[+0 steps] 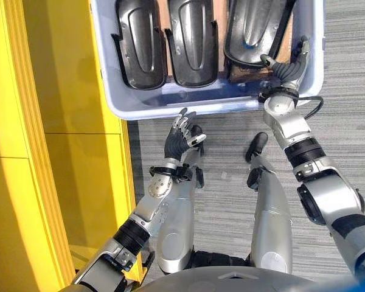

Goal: Move parts from the plastic box to the shelf.

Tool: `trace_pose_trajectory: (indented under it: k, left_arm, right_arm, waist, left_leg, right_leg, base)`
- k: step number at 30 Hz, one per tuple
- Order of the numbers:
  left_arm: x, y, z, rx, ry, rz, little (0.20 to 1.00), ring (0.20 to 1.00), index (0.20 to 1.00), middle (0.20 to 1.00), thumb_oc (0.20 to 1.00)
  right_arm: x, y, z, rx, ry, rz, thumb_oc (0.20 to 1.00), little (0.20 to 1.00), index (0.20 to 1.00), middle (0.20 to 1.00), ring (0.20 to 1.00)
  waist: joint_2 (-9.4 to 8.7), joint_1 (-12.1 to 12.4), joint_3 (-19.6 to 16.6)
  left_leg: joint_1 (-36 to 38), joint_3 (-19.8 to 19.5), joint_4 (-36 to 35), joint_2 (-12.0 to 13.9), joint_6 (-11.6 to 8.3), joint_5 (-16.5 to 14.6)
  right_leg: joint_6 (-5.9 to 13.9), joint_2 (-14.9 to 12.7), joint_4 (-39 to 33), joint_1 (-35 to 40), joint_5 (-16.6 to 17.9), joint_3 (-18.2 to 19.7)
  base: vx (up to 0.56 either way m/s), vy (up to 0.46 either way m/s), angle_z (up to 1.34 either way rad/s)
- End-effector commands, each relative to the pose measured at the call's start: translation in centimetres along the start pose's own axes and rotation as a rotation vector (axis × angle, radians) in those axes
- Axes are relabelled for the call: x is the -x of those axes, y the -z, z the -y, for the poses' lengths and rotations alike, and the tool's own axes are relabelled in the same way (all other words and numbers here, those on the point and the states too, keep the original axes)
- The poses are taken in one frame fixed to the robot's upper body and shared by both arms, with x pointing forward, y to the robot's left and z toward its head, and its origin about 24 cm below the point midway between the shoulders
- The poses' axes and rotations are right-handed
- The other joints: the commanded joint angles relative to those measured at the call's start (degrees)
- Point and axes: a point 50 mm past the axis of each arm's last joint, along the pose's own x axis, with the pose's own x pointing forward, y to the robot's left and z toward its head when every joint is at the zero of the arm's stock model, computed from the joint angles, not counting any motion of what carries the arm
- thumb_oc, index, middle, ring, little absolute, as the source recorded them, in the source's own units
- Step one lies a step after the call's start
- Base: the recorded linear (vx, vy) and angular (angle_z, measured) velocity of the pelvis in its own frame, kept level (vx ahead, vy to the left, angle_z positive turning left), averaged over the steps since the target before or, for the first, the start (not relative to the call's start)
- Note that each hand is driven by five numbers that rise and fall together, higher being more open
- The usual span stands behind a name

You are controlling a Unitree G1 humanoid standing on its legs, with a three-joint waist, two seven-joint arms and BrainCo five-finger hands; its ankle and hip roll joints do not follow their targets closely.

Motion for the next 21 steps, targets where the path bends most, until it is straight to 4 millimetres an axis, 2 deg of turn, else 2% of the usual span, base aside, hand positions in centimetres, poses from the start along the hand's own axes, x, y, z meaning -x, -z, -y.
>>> trace_pose_trajectory:
  k: [1,4,5,6,7,8,9,13,15,16,18,19,20,21]
  left_arm:
    - [0.4,-2.1,1.1,0.02,0.084,0.077,1.0,1.0,1.0,1.0,1.0]
    - [0.3,-2.3,1.0,0.019,0.09,0.076,1.0,1.0,1.0,1.0,1.0]
    - [0.3,-2.3,1.1,0.024,0.096,0.078,1.0,1.0,1.0,1.0,1.0]
    - [0.3,-2.3,1.1,0.027,0.097,0.077,1.0,1.0,1.0,1.0,1.0]
    - [0.5,-2.2,1.1,0.027,0.107,0.074,1.0,1.0,1.0,1.0,1.0]
    - [0.5,-2.2,1.1,0.028,0.107,0.074,1.0,1.0,1.0,1.0,1.0]
    - [0.6,-2.1,1.1,0.027,0.112,0.074,1.0,1.0,1.0,1.0,1.0]
    - [0.7,-2.2,1.0,0.032,0.112,0.08,1.0,1.0,1.0,1.0,1.0]
    - [0.7,-2.3,0.9,0.033,0.112,0.081,1.0,1.0,1.0,1.0,1.0]
    - [0.8,-2.3,0.8,0.031,0.111,0.078,1.0,1.0,1.0,1.0,1.0]
    - [0.8,-2.4,0.7,0.024,0.111,0.079,1.0,1.0,1.0,1.0,1.0]
    - [1.2,-1.9,0.6,0.027,0.106,0.06,1.0,1.0,1.0,1.0,1.0]
    - [0.9,-2.4,0.5,0.022,0.107,0.08,1.0,1.0,1.0,1.0,1.0]
    - [1.3,-2.0,0.4,0.021,0.103,0.064,1.0,1.0,1.0,1.0,1.0]
  right_arm:
    - [-1.0,-0.5,0.7,0.096,-0.007,0.021,1.0,1.0,1.0,1.0,1.0]
    - [-1.5,-0.4,1.2,0.229,0.02,0.039,1.0,1.0,1.0,1.0,1.0]
    - [-2.1,-0.3,1.9,0.416,0.061,0.07,1.0,1.0,1.0,1.0,1.0]
    - [-2.3,-0.3,2.1,0.458,0.072,0.071,1.0,1.0,1.0,1.0,1.0]
    - [-2.9,0.3,3.0,0.639,0.103,0.063,1.0,1.0,1.0,1.0,1.0]
    - [-3.0,0.4,3.1,0.652,0.102,0.064,1.0,1.0,1.0,1.0,1.0]
    - [-3.3,0.2,3.5,0.77,0.129,0.103,1.0,1.0,1.0,1.0,1.0]
    - [-3.4,0.9,3.9,0.794,0.147,0.015,1.0,1.0,1.0,1.0,1.0]
    - [-3.7,0.8,4.3,0.891,0.167,0.051,1.0,1.0,1.0,1.0,1.0]
    - [-3.8,1.0,4.6,0.927,0.173,0.012,1.0,1.0,1.0,1.0,1.0]
    - [-3.8,1.6,4.9,0.922,0.193,-0.024,1.0,1.0,1.0,1.0,1.0]
    - [-3.5,2.6,5.1,0.911,0.184,-0.065,1.0,1.0,1.0,1.0,1.0]
    - [-3.8,2.3,5.2,0.866,0.194,-0.087,1.0,1.0,1.0,1.0,1.0]
    - [-3.6,3.2,5.4,0.866,0.182,-0.113,1.0,1.0,1.0,1.0,1.0]
  waist:
    - [2.16,1.44,-1.09]
    - [2.13,1.67,-1.09]
    - [2.25,2.04,-1.09]
    - [2.27,2.17,-1.09]
    - [2.38,2.68,-1.09]
    - [2.41,2.68,-1.09]
    - [2.39,2.96,-1.09]
    - [2.29,3.47,-1.09]
    - [2.27,3.78,-1.09]
    - [2.19,4.12,-1.09]
    - [2.03,4.47,-1.09]
    - [1.82,4.4,-1.09]
    - [1.88,4.66,-1.09]
    - [1.65,4.62,-1.09]
  left_leg:
    - [-3.15,-2.73,2.67,-0.78,-1.07,-1.67]
    - [-3.45,-2.93,3.14,-0.92,-1.0,-1.96]
    - [-3.68,-2.99,3.24,-0.99,-0.92,-2.0]
    - [-3.8,-3.09,3.36,-1.05,-0.91,-2.03]
    - [-4.29,-3.38,3.79,-1.18,-0.85,-2.07]
    - [-4.34,-3.4,3.82,-1.17,-0.85,-2.07]
    - [-4.67,-3.46,4.01,-1.11,-0.81,-2.06]
    - [-5.51,-3.58,4.16,-1.1,-0.7,-1.95]
    - [-5.95,-3.66,4.32,-1.17,-0.59,-2.01]
    - [-6.34,-3.85,4.57,-1.2,-0.58,-2.06]
    - [-7.03,-4.1,4.87,-1.28,-0.48,-2.16]
    - [-5.32,-4.31,5.24,-1.6,-0.95,-3.9]
    - [-7.34,-4.18,5.03,-1.38,-0.4,-2.29]
    - [-5.62,-4.37,5.41,-1.72,-0.87,-4.13]
  right_leg:
    - [3.73,-0.09,2.45,1.21,-1.77,2.7]
    - [3.83,-0.24,2.56,1.18,-1.86,2.45]
    - [3.84,-0.36,2.48,1.2,-1.84,2.17]
    - [3.88,-0.42,2.56,1.18,-1.85,2.07]
    - [3.97,-0.58,2.7,1.21,-1.85,1.73]
    - [3.98,-0.58,2.69,1.2,-1.84,1.7]
    - [4.04,-0.67,2.72,1.09,-1.76,1.47]
    - [4.1,-0.79,2.64,0.71,-1.56,1.0]
    - [4.13,-0.79,2.71,0.56,-1.59,0.73]
    - [4.2,-0.9,2.82,0.47,-1.6,0.46]
    - [4.22,-0.88,2.98,0.06,-1.57,0.23]
    - [4.88,-1.11,3.61,1.6,-3.21,0.86]
    - [4.23,-0.88,3.1,-0.08,-1.62,0.12]
    - [4.91,-1.11,3.74,1.49,-3.39,0.72]
  base:
    - [0.03,0.008,0.1]
    - [0.02,0.008,0.12]
    - [0.01,0.014,0.08]
    - [0.01,0.018,0.04]
    - [0.0,0.0,0.0]
    - [0.01,0.014,0.03]
    - [0.01,0.014,0.07]
    - [0.01,0.021,0.08]
    - [0.01,0.018,0.06]
    - [0.01,0.014,0.13]
    - [0.04,0.002,0.11]
    - [0.01,0.005,0.06]
    - [0.08,-0.006,0.09]
    - [0.01,0.002,0.1]
